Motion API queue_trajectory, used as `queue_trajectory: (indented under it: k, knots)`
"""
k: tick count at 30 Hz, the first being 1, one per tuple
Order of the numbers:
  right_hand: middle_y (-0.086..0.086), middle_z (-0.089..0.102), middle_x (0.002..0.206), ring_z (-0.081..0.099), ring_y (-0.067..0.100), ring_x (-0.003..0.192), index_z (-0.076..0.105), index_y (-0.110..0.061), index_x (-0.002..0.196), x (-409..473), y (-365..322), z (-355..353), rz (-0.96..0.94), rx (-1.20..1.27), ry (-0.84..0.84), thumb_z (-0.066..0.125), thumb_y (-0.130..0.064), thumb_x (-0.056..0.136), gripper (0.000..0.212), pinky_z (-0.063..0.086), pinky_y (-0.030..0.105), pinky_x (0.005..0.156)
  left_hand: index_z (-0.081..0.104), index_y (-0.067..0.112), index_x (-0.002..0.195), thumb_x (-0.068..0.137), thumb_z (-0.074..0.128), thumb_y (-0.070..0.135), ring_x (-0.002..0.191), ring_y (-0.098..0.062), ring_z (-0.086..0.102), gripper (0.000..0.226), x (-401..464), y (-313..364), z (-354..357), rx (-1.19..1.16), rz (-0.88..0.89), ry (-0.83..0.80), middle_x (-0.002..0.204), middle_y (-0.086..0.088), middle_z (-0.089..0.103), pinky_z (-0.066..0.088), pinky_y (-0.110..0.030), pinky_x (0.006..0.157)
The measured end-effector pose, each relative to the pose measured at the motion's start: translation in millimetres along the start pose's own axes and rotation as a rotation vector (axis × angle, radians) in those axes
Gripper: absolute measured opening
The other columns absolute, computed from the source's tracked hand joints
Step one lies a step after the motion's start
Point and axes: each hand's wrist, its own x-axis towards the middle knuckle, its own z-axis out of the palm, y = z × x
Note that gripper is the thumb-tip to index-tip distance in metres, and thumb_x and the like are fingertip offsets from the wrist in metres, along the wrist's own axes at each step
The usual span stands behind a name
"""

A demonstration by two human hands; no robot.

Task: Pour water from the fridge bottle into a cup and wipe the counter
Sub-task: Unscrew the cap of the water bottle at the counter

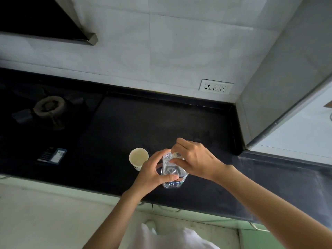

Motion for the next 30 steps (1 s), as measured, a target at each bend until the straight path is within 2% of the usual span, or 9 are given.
queue_trajectory:
  k: [4, 7, 9, 11, 13, 16, 18, 23, 30]
  knots:
    - [-0.001, 0.053, 0.082, 0.047, 0.013, 0.054, 0.06, -0.011, 0.09, 0, -1, -5, 0.042, -0.006, -0.007, 0.062, -0.032, 0.087, 0.022, 0.041, 0.023, 0.045, 0.048, 0.04, 0.128, 0.071, 0.085, 0.022, 0.118, 0.002, 0.054, 0.07, 0, 2, 0, 0.012, 0.004, -0.013, 0.128, 0.015, 0.054, 0.049, -0.015, 0.088]
    - [-0.005, 0.052, 0.066, 0.04, 0.012, 0.039, 0.054, -0.014, 0.077, 2, -11, -2, 0.204, -0.113, 0.084, 0.053, -0.043, 0.082, 0.03, 0.021, 0.018, 0.035, 0.047, 0.041, 0.129, 0.072, 0.084, 0.022, 0.119, 0.003, 0.052, 0.07, -1, 3, 0, 0.02, 0.015, -0.011, 0.129, 0.017, 0.053, 0.05, -0.017, 0.09]
    - [-0.007, 0.049, 0.049, 0.032, 0.011, 0.031, 0.049, -0.014, 0.069, 5, -20, 5, 0.369, -0.185, 0.141, 0.053, -0.053, 0.075, 0.04, 0.01, 0.015, 0.036, 0.047, 0.042, 0.13, 0.072, 0.084, 0.024, 0.121, 0.003, 0.051, 0.071, -1, 1, 1, 0.014, 0.004, -0.001, 0.131, 0.019, 0.052, 0.049, -0.018, 0.093]
    - [-0.008, 0.046, 0.04, 0.03, 0.011, 0.028, 0.047, -0.014, 0.066, 6, -27, 13, 0.503, -0.199, 0.201, 0.061, -0.056, 0.066, 0.044, 0.009, 0.013, 0.038, 0.047, 0.042, 0.13, 0.072, 0.084, 0.024, 0.122, 0.001, 0.051, 0.071, -2, -1, 1, 0.0, -0.007, 0.007, 0.13, 0.021, 0.052, 0.049, -0.019, 0.095]
    - [-0.008, 0.047, 0.041, 0.037, 0.012, 0.027, 0.048, -0.015, 0.065, 5, -29, 19, 0.55, -0.176, 0.252, 0.065, -0.053, 0.063, 0.042, 0.011, 0.012, 0.036, 0.048, 0.041, 0.13, 0.071, 0.084, 0.023, 0.122, 0.0, 0.051, 0.072, -2, -1, 1, -0.023, -0.015, 0.01, 0.128, 0.022, 0.053, 0.049, -0.019, 0.093]
    - [-0.008, 0.051, 0.046, 0.042, 0.01, 0.03, 0.049, -0.015, 0.068, -1, -24, 24, 0.482, -0.1, 0.308, 0.059, -0.051, 0.073, 0.038, 0.024, 0.018, 0.031, 0.049, 0.038, 0.129, 0.07, 0.085, 0.018, 0.122, 0.002, 0.05, 0.072, -2, 0, 1, -0.035, -0.012, 0.01, 0.131, 0.016, 0.053, 0.048, -0.016, 0.091]
    - [-0.008, 0.053, 0.049, 0.043, 0.009, 0.033, 0.049, -0.015, 0.071, -4, -16, 25, 0.4, -0.027, 0.303, 0.055, -0.053, 0.077, 0.039, 0.029, 0.022, 0.031, 0.051, 0.033, 0.13, 0.069, 0.086, 0.017, 0.121, -0.001, 0.053, 0.072, 0, -1, 1, -0.034, -0.002, 0.01, 0.131, 0.012, 0.055, 0.05, -0.019, 0.093]
    - [-0.007, 0.047, 0.048, 0.038, 0.011, 0.035, 0.046, -0.014, 0.072, -4, 0, 25, 0.263, 0.075, 0.263, 0.059, -0.049, 0.078, 0.038, 0.03, 0.023, 0.033, 0.052, 0.031, 0.129, 0.067, 0.087, 0.016, 0.12, -0.004, 0.055, 0.072, 1, -1, -1, -0.05, -0.02, -0.002, 0.129, 0.012, 0.058, 0.051, -0.024, 0.094]
    - [-0.006, 0.046, 0.047, 0.039, 0.011, 0.036, 0.047, -0.013, 0.076, 0, 13, 20, 0.138, 0.115, 0.172, 0.056, -0.049, 0.084, 0.038, 0.032, 0.024, 0.034, 0.053, 0.031, 0.129, 0.066, 0.087, 0.018, 0.122, -0.008, 0.055, 0.073, 4, -2, -4, -0.027, -0.044, -0.013, 0.126, 0.015, 0.06, 0.051, -0.032, 0.097]
